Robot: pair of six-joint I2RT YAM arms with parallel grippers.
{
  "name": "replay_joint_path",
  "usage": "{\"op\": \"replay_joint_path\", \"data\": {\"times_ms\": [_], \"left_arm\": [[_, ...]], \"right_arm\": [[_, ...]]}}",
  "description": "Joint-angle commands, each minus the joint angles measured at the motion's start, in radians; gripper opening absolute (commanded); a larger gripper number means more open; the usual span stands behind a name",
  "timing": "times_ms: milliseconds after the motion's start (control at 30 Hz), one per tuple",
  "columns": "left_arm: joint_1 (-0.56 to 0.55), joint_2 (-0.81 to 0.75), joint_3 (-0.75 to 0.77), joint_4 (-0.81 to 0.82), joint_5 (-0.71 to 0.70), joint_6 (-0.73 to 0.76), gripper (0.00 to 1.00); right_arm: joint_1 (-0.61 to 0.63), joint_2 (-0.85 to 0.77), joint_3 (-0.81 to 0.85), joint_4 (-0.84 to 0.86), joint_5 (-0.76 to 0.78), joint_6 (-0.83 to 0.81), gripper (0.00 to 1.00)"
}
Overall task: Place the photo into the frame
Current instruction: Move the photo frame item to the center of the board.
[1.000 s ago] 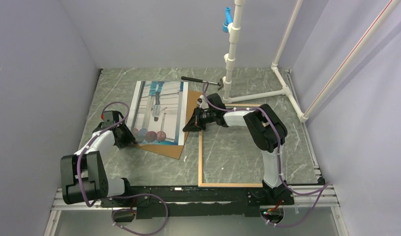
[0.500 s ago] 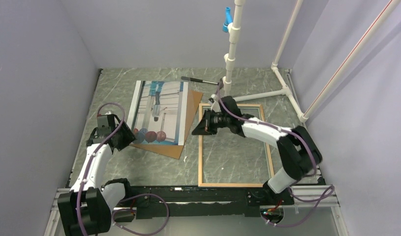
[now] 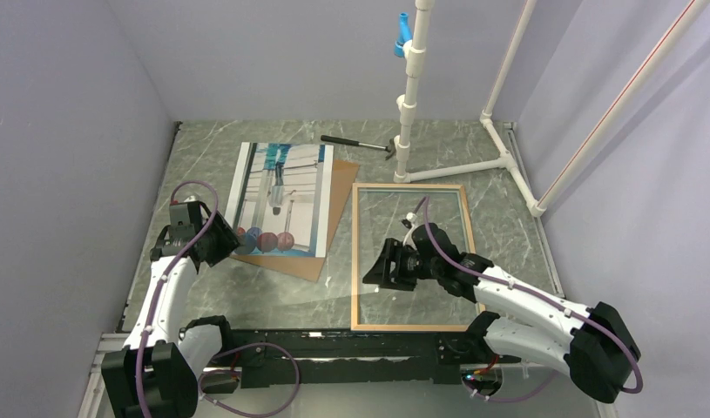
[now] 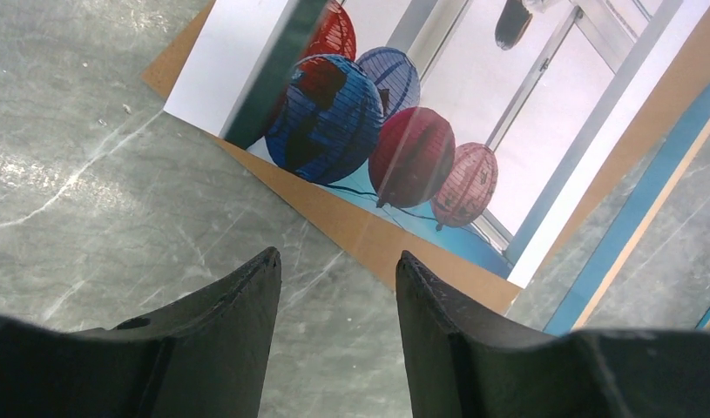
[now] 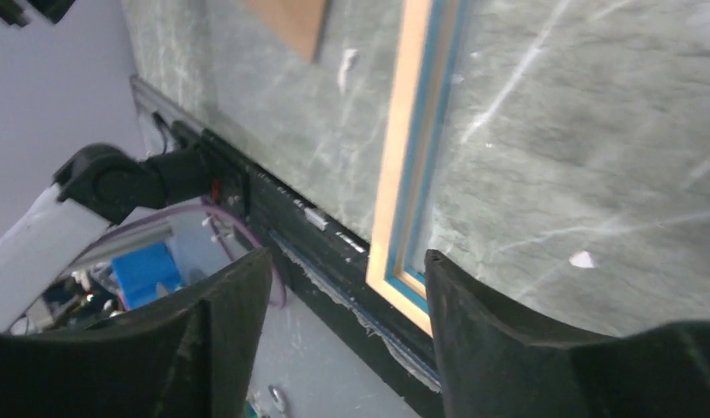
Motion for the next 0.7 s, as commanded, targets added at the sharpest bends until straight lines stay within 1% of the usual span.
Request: {"op": "replay_joint_path", "data": {"times_ms": [0,33,67,100,133,200,267,400,467,567,667], "left_arm": [[-0.003,-0.015,0.023,0.012,0.029,-0.011,0.56],[-0.003,-0.015,0.023,0.010,0.027,-0.008,0.56],[-0.003,-0.015,0.024,0.009,0.028,-0.004,0.56],[-0.003,-0.014,0.023,0.007,0.031,0.001,0.56],[-0.002,-0.013,0.023,0.007,0.035,0.007,0.55],[-0.003,-0.011,0.018,0.009,0.048,0.015,0.55],[-0.003,-0.007,0.009,0.019,0.062,0.025,0.55],[-0.003,0.012,-0.012,0.039,0.096,0.046,0.54],[-0.003,0.023,-0.024,0.055,0.116,0.052,0.54],[-0.005,0.048,-0.035,0.078,0.151,0.058,0.54],[-0.010,0.079,-0.046,0.101,0.172,0.059,0.53]], "right_arm": [[0.003,-0.006,0.014,-0.124,0.115,-0.066,0.76],[0.005,0.010,0.033,-0.150,0.135,-0.086,0.83],[0.001,0.028,0.055,-0.171,0.155,-0.110,0.87],[-0.003,0.051,0.078,-0.201,0.178,-0.134,0.91],[-0.007,0.071,0.101,-0.213,0.193,-0.157,0.92],[-0.032,0.113,0.140,-0.219,0.197,-0.204,0.92],[-0.090,0.146,0.167,-0.202,0.167,-0.251,0.92],[-0.234,0.207,0.197,-0.135,0.010,-0.342,0.91],[-0.287,0.244,0.225,-0.118,-0.052,-0.391,0.91],[-0.335,0.311,0.272,-0.104,-0.140,-0.453,0.90],[-0.368,0.391,0.309,-0.075,-0.226,-0.474,0.90]]}}
